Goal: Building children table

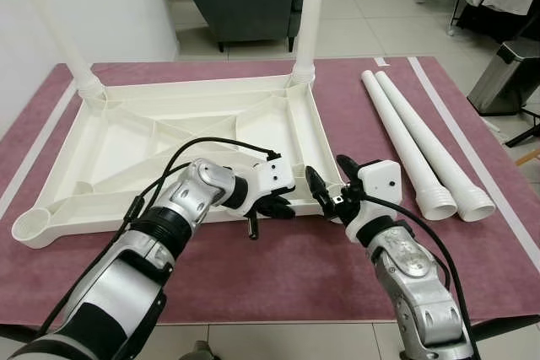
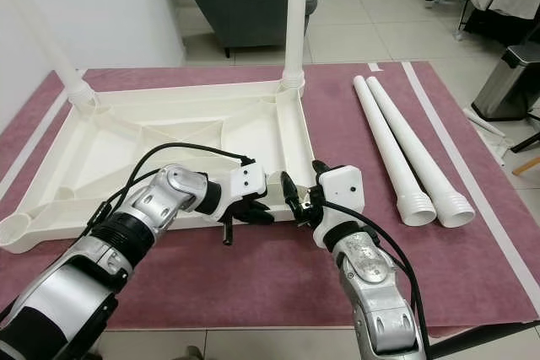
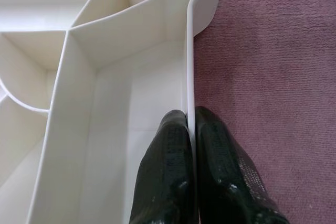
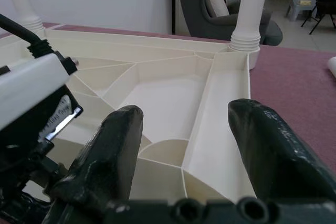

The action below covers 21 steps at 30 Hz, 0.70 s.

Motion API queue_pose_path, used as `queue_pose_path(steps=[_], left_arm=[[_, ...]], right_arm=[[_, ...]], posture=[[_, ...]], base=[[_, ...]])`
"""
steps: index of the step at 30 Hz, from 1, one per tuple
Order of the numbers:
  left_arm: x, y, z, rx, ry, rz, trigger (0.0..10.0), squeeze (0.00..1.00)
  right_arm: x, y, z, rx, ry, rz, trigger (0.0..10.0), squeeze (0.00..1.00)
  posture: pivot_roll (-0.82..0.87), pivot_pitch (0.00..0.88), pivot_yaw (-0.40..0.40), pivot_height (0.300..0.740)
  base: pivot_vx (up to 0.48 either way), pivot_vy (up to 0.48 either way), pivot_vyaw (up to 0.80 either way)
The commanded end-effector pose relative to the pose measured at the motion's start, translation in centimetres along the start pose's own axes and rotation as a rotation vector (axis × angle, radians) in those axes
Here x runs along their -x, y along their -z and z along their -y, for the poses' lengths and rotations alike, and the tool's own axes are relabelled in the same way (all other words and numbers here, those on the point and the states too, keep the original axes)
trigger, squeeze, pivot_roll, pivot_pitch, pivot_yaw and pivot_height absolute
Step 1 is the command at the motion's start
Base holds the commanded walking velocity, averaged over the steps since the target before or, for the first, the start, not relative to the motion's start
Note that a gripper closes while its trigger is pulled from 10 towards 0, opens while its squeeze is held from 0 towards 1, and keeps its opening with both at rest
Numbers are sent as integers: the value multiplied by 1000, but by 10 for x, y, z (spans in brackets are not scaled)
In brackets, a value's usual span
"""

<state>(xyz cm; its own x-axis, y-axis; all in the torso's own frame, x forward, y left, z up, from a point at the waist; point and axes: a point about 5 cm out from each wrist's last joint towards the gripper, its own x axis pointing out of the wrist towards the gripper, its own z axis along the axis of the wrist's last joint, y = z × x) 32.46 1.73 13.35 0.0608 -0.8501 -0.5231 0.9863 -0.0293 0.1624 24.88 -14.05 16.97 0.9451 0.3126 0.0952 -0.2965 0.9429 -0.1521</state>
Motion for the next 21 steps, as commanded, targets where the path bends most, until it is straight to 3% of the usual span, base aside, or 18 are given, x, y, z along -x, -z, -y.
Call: queue_pose_path(steps=[1,2,3,4,5,7,8,14,15,16,17,21], left_arm=[[5,-8,-17,-9,-261,36,0,0],[5,-3,-15,-38,-261,12,0,0],[7,3,-12,-74,-264,-19,6353,0],[7,3,-12,-74,-264,-19,6353,0],[8,7,-10,-95,-271,-39,10000,0],[11,10,-9,-99,-282,-39,10000,0],[13,10,-8,-99,-287,-17,10000,1000],[18,5,-7,-103,-316,54,10000,1000],[21,2,-7,-110,-337,87,10000,800],[28,-4,-8,-109,-366,153,10000,0],[28,-4,-8,-109,-366,153,10000,0],[55,-18,-4,-103,-441,320,10000,0]], right_arm=[[-1,0,-1,1,0,0,10000,0],[-1,0,0,3,6,1,10000,0],[0,0,2,6,13,-1,10000,0],[0,0,2,6,13,-1,10000,0],[1,0,3,8,18,-3,10000,0],[1,1,4,10,23,-5,10000,0],[2,1,4,11,23,-5,10000,0],[1,-1,5,15,16,1,10000,0],[0,-3,5,18,12,5,10000,0],[-1,-4,6,23,1,9,10000,0],[-1,-4,6,23,1,9,10000,0],[-3,-5,9,35,-15,8,10000,0]], posture=[[37,14,81,740],[29,16,81,740],[29,18,78,740],[29,18,78,740],[29,18,78,740],[29,18,74,740],[28,17,70,740],[27,13,54,740],[25,11,46,740],[25,7,37,740],[25,7,37,740],[29,0,23,740]], base=[[0,0,0],[0,0,0],[0,0,0],[0,0,0],[0,0,0],[0,0,0],[0,0,0],[0,0,0],[0,0,0],[0,0,0],[0,0,0],[0,0,0]])
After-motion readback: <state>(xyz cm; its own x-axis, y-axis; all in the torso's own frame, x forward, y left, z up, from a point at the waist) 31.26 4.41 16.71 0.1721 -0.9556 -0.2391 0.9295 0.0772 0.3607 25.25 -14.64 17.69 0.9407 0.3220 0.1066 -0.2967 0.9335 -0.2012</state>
